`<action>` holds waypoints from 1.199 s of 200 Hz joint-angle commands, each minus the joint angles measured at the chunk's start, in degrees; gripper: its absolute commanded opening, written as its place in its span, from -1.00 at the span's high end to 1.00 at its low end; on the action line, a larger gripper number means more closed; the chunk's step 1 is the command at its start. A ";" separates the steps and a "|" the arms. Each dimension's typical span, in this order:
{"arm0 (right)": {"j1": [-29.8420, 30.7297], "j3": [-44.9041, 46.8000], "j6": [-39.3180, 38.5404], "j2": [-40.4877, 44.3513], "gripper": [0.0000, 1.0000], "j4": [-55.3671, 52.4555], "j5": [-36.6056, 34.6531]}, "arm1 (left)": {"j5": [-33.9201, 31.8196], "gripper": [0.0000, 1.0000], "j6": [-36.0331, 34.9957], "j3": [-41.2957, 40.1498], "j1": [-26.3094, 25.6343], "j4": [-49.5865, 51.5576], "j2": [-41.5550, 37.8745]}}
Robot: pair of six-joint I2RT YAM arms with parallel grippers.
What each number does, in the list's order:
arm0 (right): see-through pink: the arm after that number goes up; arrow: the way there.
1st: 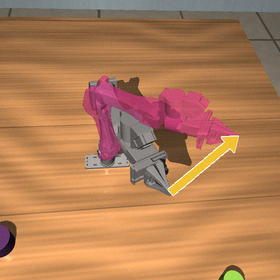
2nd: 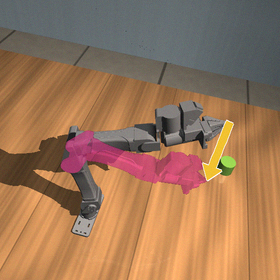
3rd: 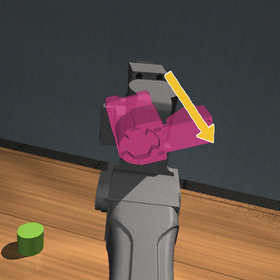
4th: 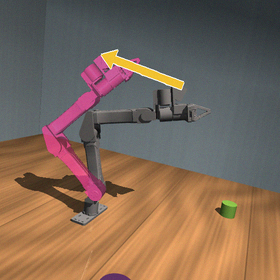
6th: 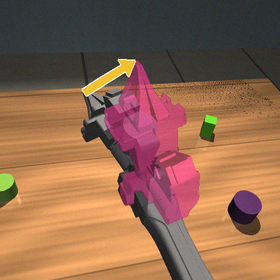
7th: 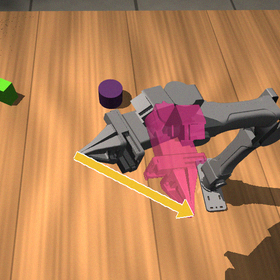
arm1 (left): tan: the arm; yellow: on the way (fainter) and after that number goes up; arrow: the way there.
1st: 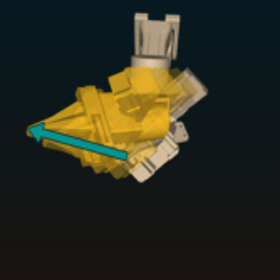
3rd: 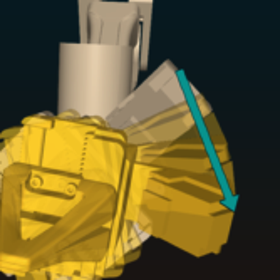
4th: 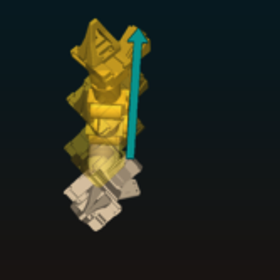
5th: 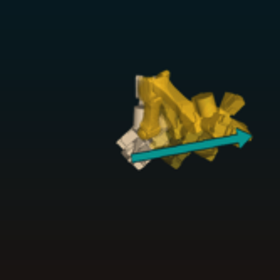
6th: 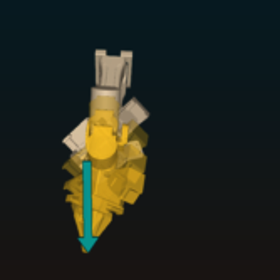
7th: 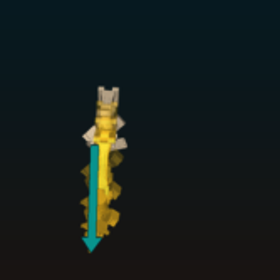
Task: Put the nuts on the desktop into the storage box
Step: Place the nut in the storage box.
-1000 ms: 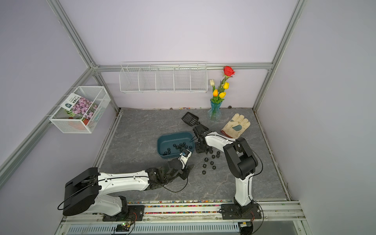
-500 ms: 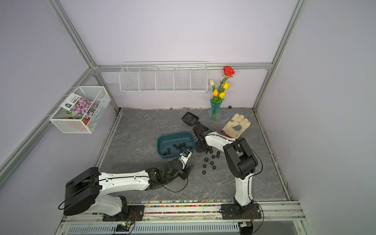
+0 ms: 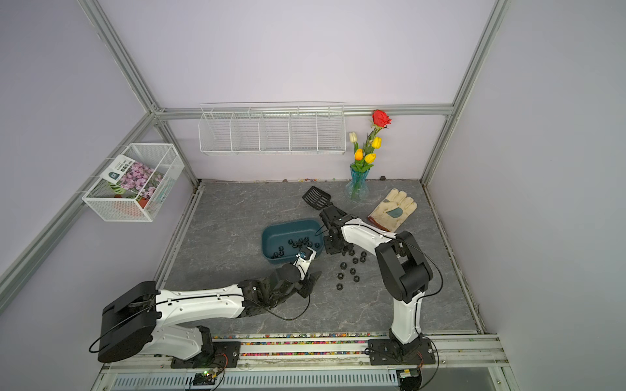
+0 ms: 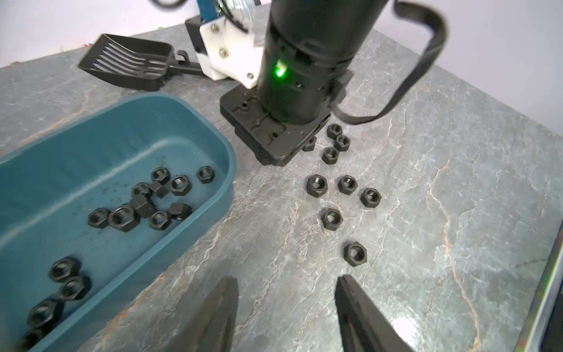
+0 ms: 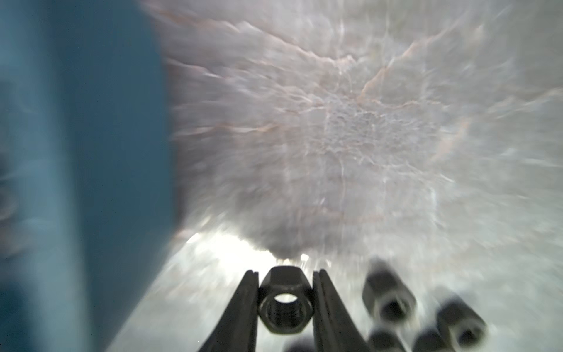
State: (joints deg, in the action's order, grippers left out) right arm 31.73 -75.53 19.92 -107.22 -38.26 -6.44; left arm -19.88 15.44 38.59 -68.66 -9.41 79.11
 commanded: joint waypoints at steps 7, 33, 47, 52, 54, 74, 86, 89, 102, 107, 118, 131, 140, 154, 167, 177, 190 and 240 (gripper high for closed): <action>2.90 -4.07 -0.75 4.89 0.59 -4.36 -2.23 | -3.78 -0.13 0.36 -2.43 -0.09 -0.88 -2.64; 5.16 -7.93 -1.11 4.26 0.59 -6.26 -2.80 | -4.91 -0.13 0.44 -4.18 0.75 -0.87 -4.72; 6.09 -10.29 -1.42 2.81 0.59 -6.95 -2.21 | -5.59 -0.13 0.88 -5.50 1.62 -0.79 -6.54; 6.37 -11.15 -1.46 2.02 0.59 -7.08 -2.03 | -5.85 -0.13 1.03 -6.11 1.97 -0.79 -7.32; 6.56 -11.56 -1.51 1.69 0.59 -7.15 -1.94 | -5.87 -0.13 1.13 -6.32 2.13 -0.83 -7.66; 7.79 -15.57 -1.95 -1.98 0.59 -8.03 -1.07 | -6.05 -0.13 1.76 -8.53 3.53 -0.79 -11.18; 8.39 -18.05 -2.12 -4.60 0.59 -8.47 -0.46 | -6.18 -0.14 2.08 -9.79 4.22 -0.53 -13.36; 8.54 -18.72 -2.16 -5.32 0.59 -8.56 -0.24 | -6.16 -0.14 2.22 -10.10 4.41 -0.38 -13.89; 8.98 -21.54 -2.34 -8.07 0.59 -9.10 0.39 | -6.34 -0.13 2.57 -11.11 5.05 0.32 -15.82; 9.17 -22.52 -2.43 -9.06 0.59 -9.18 0.58 | -6.50 -0.14 2.72 -11.44 5.17 0.59 -16.38; 9.34 -24.67 -2.47 -11.33 0.59 -9.70 0.97 | -6.72 -0.14 2.88 -12.05 5.36 1.14 -17.41; 9.47 -26.73 -2.60 -13.67 0.59 -9.92 1.33 | -7.07 -0.14 3.17 -12.75 5.54 1.64 -18.26; 9.44 -27.95 -2.61 -15.14 0.58 -10.16 1.58 | -7.32 -0.14 3.46 -13.00 5.58 1.83 -18.60; 9.47 -29.33 -2.61 -16.97 0.59 -10.16 1.94 | -7.45 -0.14 3.81 -13.62 5.60 1.94 -18.90; 9.48 -30.38 -2.61 -18.53 0.59 -10.26 2.32 | -7.59 -0.14 4.07 -14.02 5.67 2.03 -19.14; 9.50 -31.03 -2.59 -19.54 0.58 -10.34 2.44 | -7.67 -0.14 4.26 -14.27 5.79 1.94 -19.12; 9.42 -31.42 -2.61 -20.63 0.59 -10.27 2.57 | -7.76 -0.14 4.31 -14.46 5.84 1.94 -19.03; 9.48 -32.48 -2.70 -23.83 0.59 -10.30 2.56 | -7.41 -0.14 4.08 -14.50 6.17 1.37 -17.75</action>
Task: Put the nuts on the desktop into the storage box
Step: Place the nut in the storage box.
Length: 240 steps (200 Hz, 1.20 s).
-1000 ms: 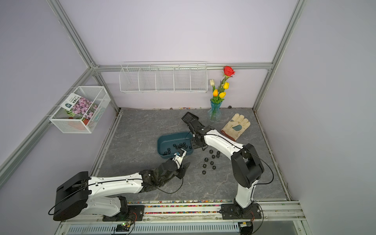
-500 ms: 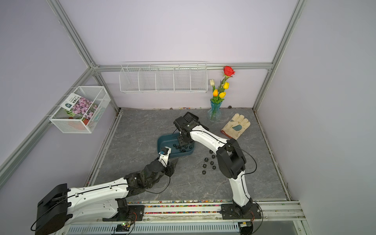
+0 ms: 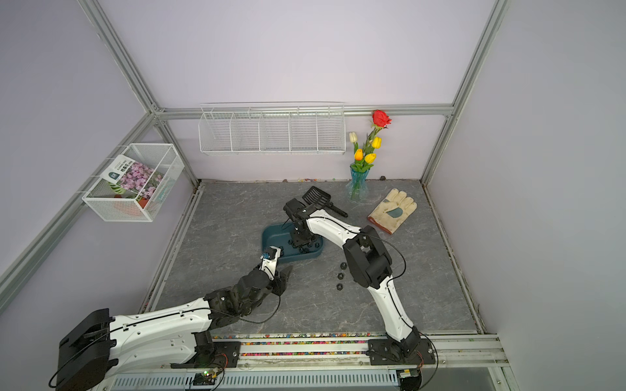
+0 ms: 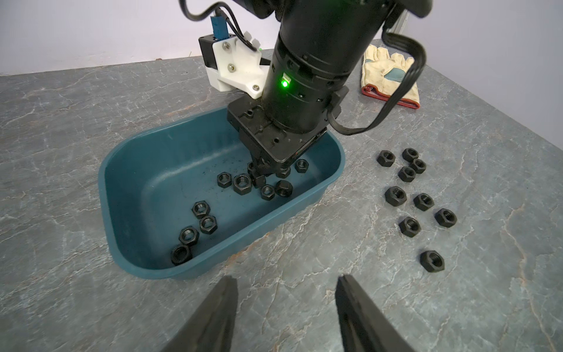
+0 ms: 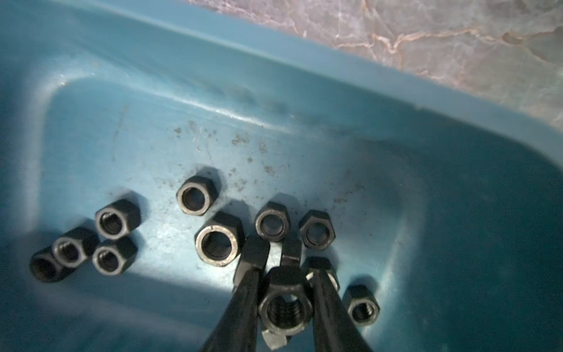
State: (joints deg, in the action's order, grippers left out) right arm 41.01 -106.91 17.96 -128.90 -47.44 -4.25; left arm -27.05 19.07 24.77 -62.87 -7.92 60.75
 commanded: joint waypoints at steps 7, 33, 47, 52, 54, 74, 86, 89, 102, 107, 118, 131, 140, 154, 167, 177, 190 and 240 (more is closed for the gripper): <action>0.17 -1.26 -0.67 -2.47 0.58 -1.16 0.37 | -0.17 -0.14 0.44 -0.67 0.30 -0.16 0.87; 0.19 -1.51 -0.64 -3.37 0.57 -1.16 0.38 | 0.23 -0.14 0.52 -0.43 0.46 -0.26 1.32; 0.18 -1.63 -0.65 -3.59 0.55 -1.16 0.38 | 0.42 -0.14 0.47 -0.50 0.47 -0.33 1.51; 0.20 -1.63 -0.64 -3.65 0.54 -1.22 0.34 | 0.49 -0.14 0.45 -0.47 0.45 -0.34 1.56; 0.18 -1.63 -0.64 -3.73 0.53 -1.24 0.35 | 0.46 -0.14 0.44 -0.51 0.47 -0.34 1.56; 0.05 -1.72 -0.64 -3.90 0.45 -1.33 0.35 | 0.66 -0.14 0.37 -0.36 0.46 -0.34 1.78; 0.05 -1.76 -0.64 -3.99 0.41 -1.34 0.38 | 0.76 -0.14 0.35 -0.33 0.47 -0.46 1.83; 0.07 -1.72 -0.60 -3.99 0.41 -1.34 0.38 | 0.77 -0.14 0.35 -0.34 0.47 -0.45 1.87; 0.10 -1.81 -0.65 -4.09 0.38 -1.40 0.38 | 0.84 -0.15 0.33 -0.18 0.47 -0.43 2.01; 0.06 -1.81 -0.64 -4.11 0.36 -1.45 0.37 | 0.94 -0.15 0.27 -0.21 0.47 -0.43 2.17; 0.03 -1.85 -0.64 -4.16 0.34 -1.51 0.30 | 1.02 -0.14 0.19 -0.12 0.47 -0.36 2.33; 0.09 -1.98 -0.73 -4.25 0.31 -1.58 0.28 | 1.01 -0.15 0.18 0.04 0.46 -0.16 2.40; 0.05 -2.07 -0.73 -4.23 0.29 -1.60 0.30 | 0.99 -0.14 0.18 0.09 0.47 -0.01 2.42; 0.04 -2.18 -0.79 -4.24 0.25 -1.75 0.25 | 0.96 -0.14 0.27 -0.03 0.47 0.01 2.25; 0.14 -2.33 -0.82 -4.29 0.23 -1.87 0.21 | 1.03 -0.15 0.27 -0.03 0.40 -0.03 2.27; 0.08 -2.34 -0.82 -4.25 0.21 -1.95 0.13 | 1.03 -0.14 0.27 -0.15 0.43 -0.03 2.25; 0.04 -2.39 -0.82 -4.21 0.19 -2.02 0.13 | 1.10 -0.14 0.31 -0.11 0.45 -0.09 2.34; 0.18 -1.88 -0.81 -1.56 0.11 -3.01 -0.81 | 1.85 -0.14 -0.66 1.21 0.47 0.87 2.63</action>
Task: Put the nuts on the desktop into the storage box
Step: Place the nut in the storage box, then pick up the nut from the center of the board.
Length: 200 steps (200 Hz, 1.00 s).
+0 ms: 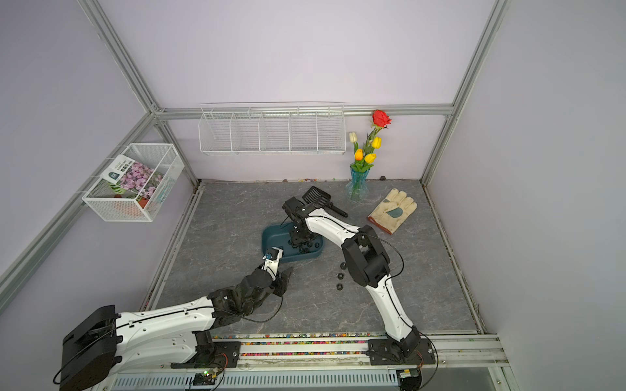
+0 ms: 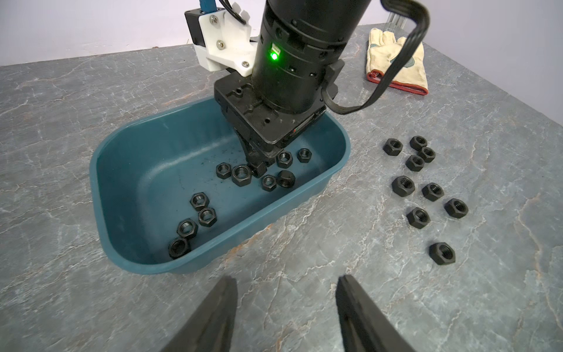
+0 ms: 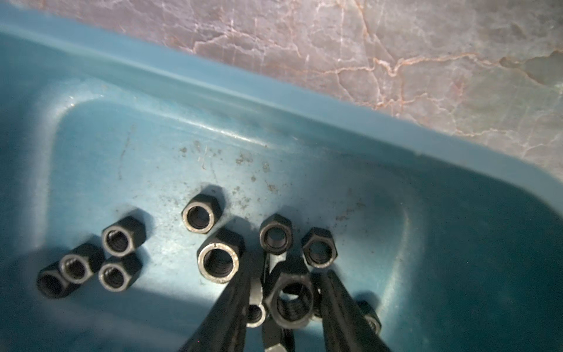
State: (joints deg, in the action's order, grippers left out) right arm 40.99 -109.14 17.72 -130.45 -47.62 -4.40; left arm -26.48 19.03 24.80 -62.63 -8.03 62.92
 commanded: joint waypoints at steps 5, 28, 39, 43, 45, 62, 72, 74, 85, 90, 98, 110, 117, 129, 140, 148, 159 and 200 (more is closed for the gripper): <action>0.22 0.69 -0.58 0.75 0.11 -2.83 -0.81 | 1.62 -0.14 -1.03 1.59 0.23 1.42 0.65; 0.17 3.35 -0.41 5.95 0.09 -2.84 -2.23 | 2.07 -0.13 -2.30 3.78 -0.33 3.19 0.88; 0.24 5.20 -0.33 9.10 0.08 -2.66 -3.01 | 1.92 -0.14 -2.97 4.31 -0.99 3.39 0.74; 0.20 5.90 -0.27 10.29 0.07 -2.58 -3.41 | 1.79 -0.14 -3.07 4.51 -1.19 3.46 0.78; 0.29 6.30 -0.24 10.76 0.07 -2.57 -3.64 | 1.81 -0.14 -3.19 4.55 -1.31 3.46 0.84; 0.24 9.66 0.10 15.89 0.07 -2.53 -5.01 | 1.84 -0.14 -3.64 5.20 -2.36 3.77 0.75; 0.32 12.09 0.53 18.82 0.06 -2.34 -5.85 | 1.53 -0.14 -3.69 5.51 -3.20 3.97 0.76; 0.25 12.52 0.60 19.55 0.06 -2.31 -6.02 | 1.45 -0.14 -3.66 5.63 -3.37 3.96 0.77; 0.31 15.39 1.14 22.79 0.06 -2.13 -6.70 | 0.80 -0.14 -3.65 5.83 -4.54 4.03 0.91; 0.26 16.61 1.41 24.15 0.06 -2.13 -6.98 | 0.38 -0.14 -3.69 5.94 -5.19 4.07 1.01; 0.25 18.91 1.95 26.21 0.06 -2.16 -7.59 | 0.09 -0.14 -3.70 6.20 -6.01 4.20 1.20; 0.28 22.32 2.76 29.32 0.06 -2.47 -8.53 | 0.20 -0.14 -3.69 6.58 -6.90 4.49 1.56; 0.25 24.75 3.26 30.96 0.05 -2.59 -9.05 | 0.44 -0.14 -3.51 6.79 -7.42 4.51 1.75; 0.25 28.79 4.35 33.94 0.05 -2.73 -9.88 | 0.68 -0.14 -3.47 6.85 -8.44 4.23 2.17; 0.39 32.52 5.43 36.48 0.05 -2.60 -10.23 | 0.96 -0.14 -3.37 6.97 -9.34 3.90 2.66; 0.57 35.10 6.48 38.51 0.06 -2.15 -10.27 | 1.32 -0.14 -3.34 6.93 -10.05 3.57 3.13; 1.01 39.28 7.65 41.22 0.05 -1.47 -10.27 | 1.60 -0.13 -3.06 7.02 -10.99 3.15 3.87; 3.96 51.89 12.65 49.06 0.04 1.00 -9.86 | 0.29 -0.13 -1.60 8.27 -15.20 1.72 8.43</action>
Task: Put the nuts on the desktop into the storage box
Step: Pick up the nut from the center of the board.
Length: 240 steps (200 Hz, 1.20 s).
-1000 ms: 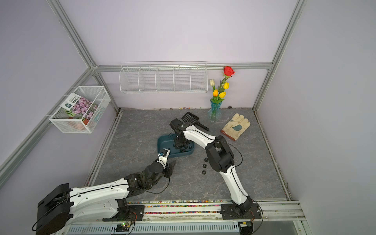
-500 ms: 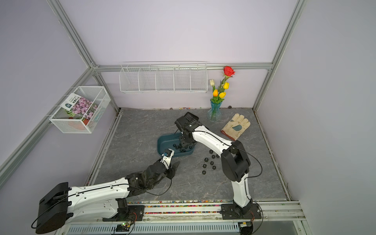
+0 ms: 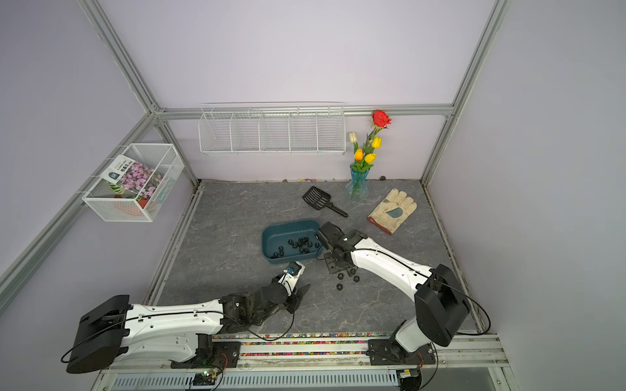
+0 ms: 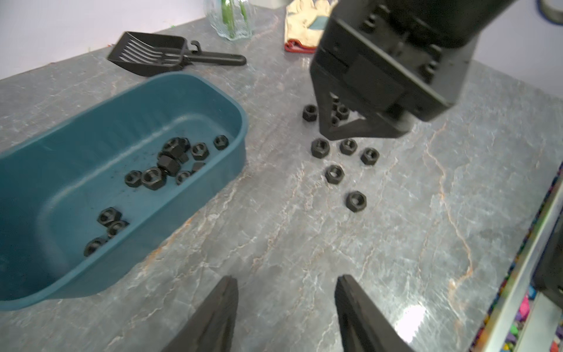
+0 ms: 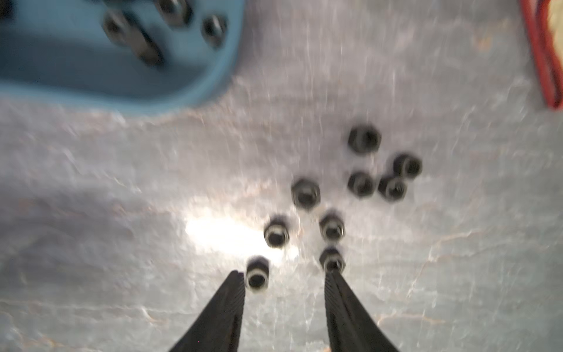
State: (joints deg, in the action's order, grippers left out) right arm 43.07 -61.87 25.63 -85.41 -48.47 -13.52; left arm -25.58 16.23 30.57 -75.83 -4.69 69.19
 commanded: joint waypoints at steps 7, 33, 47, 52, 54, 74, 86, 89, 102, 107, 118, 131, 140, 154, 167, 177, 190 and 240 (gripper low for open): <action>2.63 6.27 5.61 4.96 0.04 2.42 -0.43 | -0.96 -0.13 1.40 2.77 -2.73 -1.89 3.02; 5.82 11.17 8.60 6.32 0.04 5.28 0.87 | -2.07 -0.13 2.88 3.25 -4.71 -2.75 5.12; 7.46 13.23 10.05 5.80 0.03 7.22 1.53 | -2.51 -0.13 3.65 3.07 -5.35 -3.20 5.46; 7.99 13.70 10.52 5.49 0.04 7.84 1.65 | -2.62 -0.13 3.91 2.86 -5.55 -3.35 5.39; 8.15 13.90 10.74 5.33 0.03 8.10 1.70 | -2.63 -0.13 4.03 2.77 -5.58 -3.43 5.40; 9.65 15.01 12.05 3.89 0.04 9.77 1.43 | -2.89 -0.13 4.91 1.96 -5.97 -3.85 4.76; 9.91 15.49 12.41 3.05 0.04 10.73 1.39 | -3.07 -0.13 5.36 1.35 -6.08 -3.77 4.31; 9.87 15.61 12.47 2.93 0.04 10.99 1.39 | -3.11 -0.13 5.48 1.22 -6.11 -3.76 4.25; 9.87 16.06 12.65 2.17 0.04 11.91 1.14 | -3.29 -0.13 5.94 0.75 -6.17 -3.71 3.69; 9.90 16.10 12.64 1.78 0.04 12.19 0.96 | -3.44 -0.13 6.13 0.44 -6.25 -3.66 3.50; 9.85 16.50 12.78 0.84 0.04 12.98 0.60 | -3.55 -0.13 6.33 0.10 -6.26 -3.57 3.15; 9.82 16.90 13.03 -0.44 0.04 14.00 0.44 | -3.73 -0.13 6.64 -0.30 -6.35 -3.57 2.67; 9.76 17.25 13.30 -1.34 0.04 14.74 0.34 | -3.80 -0.13 6.78 -0.46 -6.37 -3.57 2.54; 9.37 17.51 13.51 -2.71 0.04 15.73 0.27 | -3.85 -0.13 6.89 -0.66 -6.35 -3.57 2.35; 8.92 17.56 13.53 -3.61 0.05 16.03 -0.06 | -3.86 -0.13 6.89 -0.68 -6.35 -3.49 2.44; 8.66 17.47 13.53 -3.95 0.05 16.03 -0.27 | -3.86 -0.13 6.89 -0.60 -6.35 -3.41 2.48; 8.10 17.69 13.27 -3.84 0.05 16.21 -0.29 | -3.95 -0.13 6.86 -0.37 -6.35 -3.48 2.78; 6.32 19.43 12.78 -3.27 0.11 17.23 0.51 | -4.04 -0.13 6.59 0.40 -6.36 -3.42 4.08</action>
State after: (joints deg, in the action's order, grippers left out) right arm 50.35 -45.01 38.13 -87.70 -30.79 -12.97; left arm -28.73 22.31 30.59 -81.82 -7.88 72.47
